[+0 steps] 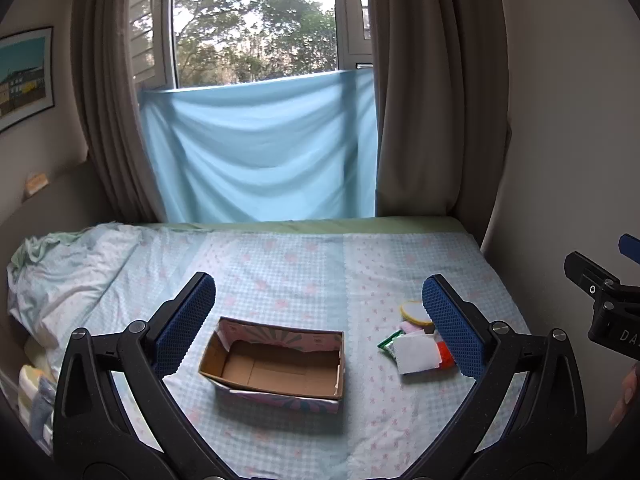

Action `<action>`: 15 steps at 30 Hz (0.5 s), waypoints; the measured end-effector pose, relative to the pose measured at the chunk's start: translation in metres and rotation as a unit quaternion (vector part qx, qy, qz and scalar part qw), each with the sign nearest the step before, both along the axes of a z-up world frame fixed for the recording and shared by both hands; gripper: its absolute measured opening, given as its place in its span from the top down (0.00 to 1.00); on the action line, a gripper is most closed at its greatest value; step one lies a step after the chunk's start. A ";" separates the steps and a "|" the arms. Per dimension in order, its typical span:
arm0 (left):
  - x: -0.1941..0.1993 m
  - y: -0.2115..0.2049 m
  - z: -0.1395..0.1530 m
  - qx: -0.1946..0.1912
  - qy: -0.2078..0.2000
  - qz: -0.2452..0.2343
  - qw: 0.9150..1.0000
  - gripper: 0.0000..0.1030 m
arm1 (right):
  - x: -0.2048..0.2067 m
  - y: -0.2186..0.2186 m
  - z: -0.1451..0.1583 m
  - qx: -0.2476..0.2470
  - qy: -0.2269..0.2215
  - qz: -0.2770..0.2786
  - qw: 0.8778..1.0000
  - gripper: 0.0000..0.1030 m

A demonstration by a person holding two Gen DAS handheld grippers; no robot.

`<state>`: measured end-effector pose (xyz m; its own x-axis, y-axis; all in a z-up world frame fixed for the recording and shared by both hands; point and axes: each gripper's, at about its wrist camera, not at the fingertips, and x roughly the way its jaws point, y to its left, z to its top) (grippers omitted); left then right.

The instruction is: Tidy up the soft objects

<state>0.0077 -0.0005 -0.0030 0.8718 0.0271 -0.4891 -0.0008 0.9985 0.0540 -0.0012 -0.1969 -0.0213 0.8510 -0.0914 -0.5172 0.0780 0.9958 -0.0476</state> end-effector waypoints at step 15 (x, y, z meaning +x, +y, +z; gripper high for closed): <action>-0.001 0.001 0.000 -0.002 -0.001 -0.004 1.000 0.00 | 0.003 -0.002 0.001 0.001 -0.002 0.000 1.000 0.00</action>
<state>0.0072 0.0005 -0.0027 0.8733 0.0176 -0.4869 0.0078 0.9987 0.0503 0.0014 -0.1992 -0.0201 0.8532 -0.0901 -0.5137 0.0782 0.9959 -0.0448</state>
